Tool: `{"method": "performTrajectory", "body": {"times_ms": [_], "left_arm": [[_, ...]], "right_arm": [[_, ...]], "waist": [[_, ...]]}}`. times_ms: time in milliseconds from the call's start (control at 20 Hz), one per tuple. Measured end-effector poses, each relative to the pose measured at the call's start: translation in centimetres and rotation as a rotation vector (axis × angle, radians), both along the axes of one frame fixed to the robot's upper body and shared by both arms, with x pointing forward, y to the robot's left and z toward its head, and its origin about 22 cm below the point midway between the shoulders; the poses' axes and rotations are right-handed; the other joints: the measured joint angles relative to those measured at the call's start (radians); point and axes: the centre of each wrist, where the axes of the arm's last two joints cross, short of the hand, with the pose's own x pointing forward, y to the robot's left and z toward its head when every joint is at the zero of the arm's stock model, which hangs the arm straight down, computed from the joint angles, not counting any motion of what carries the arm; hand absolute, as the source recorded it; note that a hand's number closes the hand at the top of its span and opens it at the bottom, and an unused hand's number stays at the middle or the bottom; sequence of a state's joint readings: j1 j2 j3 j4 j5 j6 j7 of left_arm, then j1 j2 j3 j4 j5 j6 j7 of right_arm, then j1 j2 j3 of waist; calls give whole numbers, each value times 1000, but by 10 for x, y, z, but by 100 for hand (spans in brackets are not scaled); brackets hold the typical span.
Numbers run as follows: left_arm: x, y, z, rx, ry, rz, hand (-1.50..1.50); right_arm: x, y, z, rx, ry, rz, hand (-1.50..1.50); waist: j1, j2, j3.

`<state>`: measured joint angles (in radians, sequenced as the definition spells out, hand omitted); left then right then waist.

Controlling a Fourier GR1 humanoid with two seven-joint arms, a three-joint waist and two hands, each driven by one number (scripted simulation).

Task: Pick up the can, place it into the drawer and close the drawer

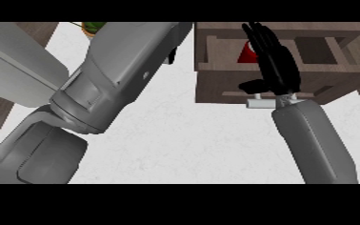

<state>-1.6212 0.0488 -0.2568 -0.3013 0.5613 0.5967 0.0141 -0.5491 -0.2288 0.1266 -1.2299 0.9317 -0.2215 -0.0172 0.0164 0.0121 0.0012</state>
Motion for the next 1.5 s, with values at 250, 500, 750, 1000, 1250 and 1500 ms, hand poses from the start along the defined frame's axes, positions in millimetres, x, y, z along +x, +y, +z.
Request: {"method": "performTrajectory", "body": {"times_ms": [250,500,750,1000,1250,1500], "left_arm": [[6,20,7,6,-3,13,-150],[10,39,2,7,2,16,-150],[10,51,-1,10,18,9,-150],[8,62,1,11,19,0,-150],[6,75,-1,14,23,-6,-150],[3,89,-11,17,25,-14,-150]], "right_arm": [[26,4,-17,-33,-37,-51,-150],[49,13,-19,-43,-100,-110,-150],[70,15,-9,-52,-143,-153,-150],[85,19,4,-64,-165,-175,-150],[94,19,15,-84,-156,-181,-150],[99,22,20,-79,-136,-168,-150]], "waist": [[14,-2,-1],[34,-3,-1],[56,-3,-1],[71,0,0],[83,7,3],[90,12,5]]}}
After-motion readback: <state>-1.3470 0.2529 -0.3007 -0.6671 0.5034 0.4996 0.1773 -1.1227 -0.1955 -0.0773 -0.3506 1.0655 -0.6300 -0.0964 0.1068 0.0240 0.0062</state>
